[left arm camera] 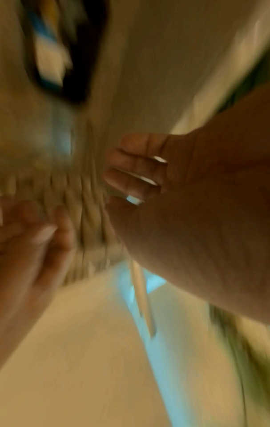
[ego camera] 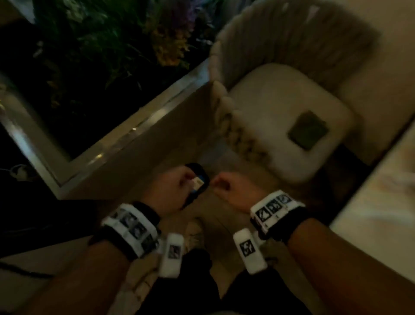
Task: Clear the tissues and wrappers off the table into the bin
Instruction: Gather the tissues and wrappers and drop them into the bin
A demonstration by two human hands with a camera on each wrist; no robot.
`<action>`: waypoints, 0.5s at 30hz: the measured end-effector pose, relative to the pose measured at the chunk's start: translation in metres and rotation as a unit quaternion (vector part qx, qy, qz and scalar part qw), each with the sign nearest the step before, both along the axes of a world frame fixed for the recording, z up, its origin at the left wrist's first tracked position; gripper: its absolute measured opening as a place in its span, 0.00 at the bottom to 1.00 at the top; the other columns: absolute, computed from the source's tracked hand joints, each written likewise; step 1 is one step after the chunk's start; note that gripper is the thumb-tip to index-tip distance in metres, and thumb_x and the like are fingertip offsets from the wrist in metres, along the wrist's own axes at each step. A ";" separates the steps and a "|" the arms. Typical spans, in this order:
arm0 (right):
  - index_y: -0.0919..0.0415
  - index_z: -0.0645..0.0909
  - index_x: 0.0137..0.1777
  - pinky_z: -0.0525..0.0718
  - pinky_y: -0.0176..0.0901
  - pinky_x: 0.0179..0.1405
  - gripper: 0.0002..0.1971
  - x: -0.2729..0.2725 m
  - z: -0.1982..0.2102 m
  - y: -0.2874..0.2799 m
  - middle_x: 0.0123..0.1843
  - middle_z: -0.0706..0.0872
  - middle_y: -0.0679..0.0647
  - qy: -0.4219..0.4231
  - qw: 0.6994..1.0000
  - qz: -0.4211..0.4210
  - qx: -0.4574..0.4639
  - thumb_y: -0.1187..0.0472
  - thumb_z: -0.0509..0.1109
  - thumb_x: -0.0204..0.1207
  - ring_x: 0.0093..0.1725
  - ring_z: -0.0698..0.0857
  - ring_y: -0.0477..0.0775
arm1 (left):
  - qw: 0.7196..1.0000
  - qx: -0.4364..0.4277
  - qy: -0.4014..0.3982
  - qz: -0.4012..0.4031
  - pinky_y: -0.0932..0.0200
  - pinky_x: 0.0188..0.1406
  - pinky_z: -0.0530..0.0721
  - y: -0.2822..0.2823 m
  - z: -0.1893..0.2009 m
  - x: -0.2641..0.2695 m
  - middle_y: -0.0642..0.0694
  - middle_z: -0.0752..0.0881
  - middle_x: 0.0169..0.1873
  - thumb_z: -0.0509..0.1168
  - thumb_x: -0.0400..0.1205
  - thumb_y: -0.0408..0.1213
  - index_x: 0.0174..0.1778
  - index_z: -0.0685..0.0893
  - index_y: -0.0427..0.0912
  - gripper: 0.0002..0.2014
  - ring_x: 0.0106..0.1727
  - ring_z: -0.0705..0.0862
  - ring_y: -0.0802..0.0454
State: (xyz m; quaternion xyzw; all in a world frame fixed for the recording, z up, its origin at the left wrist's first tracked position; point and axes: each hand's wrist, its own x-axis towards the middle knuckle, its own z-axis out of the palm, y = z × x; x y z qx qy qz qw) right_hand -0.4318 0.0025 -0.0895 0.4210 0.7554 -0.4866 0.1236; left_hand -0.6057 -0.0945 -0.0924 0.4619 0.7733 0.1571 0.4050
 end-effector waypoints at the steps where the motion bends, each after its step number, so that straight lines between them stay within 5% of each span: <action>1: 0.57 0.84 0.59 0.81 0.42 0.57 0.11 0.019 0.022 0.000 0.56 0.87 0.53 0.016 1.000 -0.015 0.013 0.60 0.71 0.77 0.54 0.85 0.49 | 1.000 0.015 0.011 -0.018 0.59 0.45 0.82 0.010 0.019 0.009 0.51 0.86 0.49 0.64 0.84 0.41 0.59 0.82 0.51 0.09 0.48 0.84 0.54; 3: 0.55 0.84 0.58 0.79 0.37 0.51 0.10 0.063 0.059 -0.001 0.51 0.87 0.49 0.042 0.996 -0.064 0.048 0.59 0.71 0.77 0.49 0.84 0.44 | 0.998 0.044 0.011 -0.041 0.66 0.37 0.77 0.028 0.051 0.033 0.55 0.85 0.45 0.64 0.84 0.42 0.56 0.81 0.54 0.06 0.42 0.82 0.60; 6: 0.47 0.84 0.53 0.83 0.38 0.49 0.07 0.139 0.107 -0.012 0.46 0.87 0.43 0.078 0.977 -0.172 0.101 0.55 0.71 0.76 0.46 0.85 0.42 | 0.990 0.077 0.009 -0.118 0.74 0.37 0.72 0.050 0.090 0.084 0.59 0.83 0.43 0.64 0.84 0.44 0.54 0.80 0.58 0.05 0.44 0.81 0.63; 10: 0.44 0.82 0.46 0.81 0.33 0.45 0.02 0.247 0.142 -0.045 0.39 0.85 0.39 0.097 0.948 -0.270 0.135 0.54 0.70 0.77 0.42 0.84 0.37 | 0.966 0.081 -0.013 -0.246 0.69 0.42 0.76 0.057 0.131 0.164 0.62 0.83 0.45 0.65 0.83 0.45 0.55 0.80 0.61 0.07 0.47 0.81 0.66; 15: 0.45 0.82 0.43 0.84 0.40 0.43 0.03 0.387 0.148 -0.103 0.38 0.86 0.44 0.049 0.926 -0.351 0.133 0.55 0.70 0.78 0.41 0.85 0.40 | 0.952 0.055 -0.022 -0.299 0.59 0.50 0.82 0.064 0.141 0.272 0.56 0.85 0.47 0.65 0.84 0.43 0.57 0.82 0.55 0.07 0.49 0.82 0.61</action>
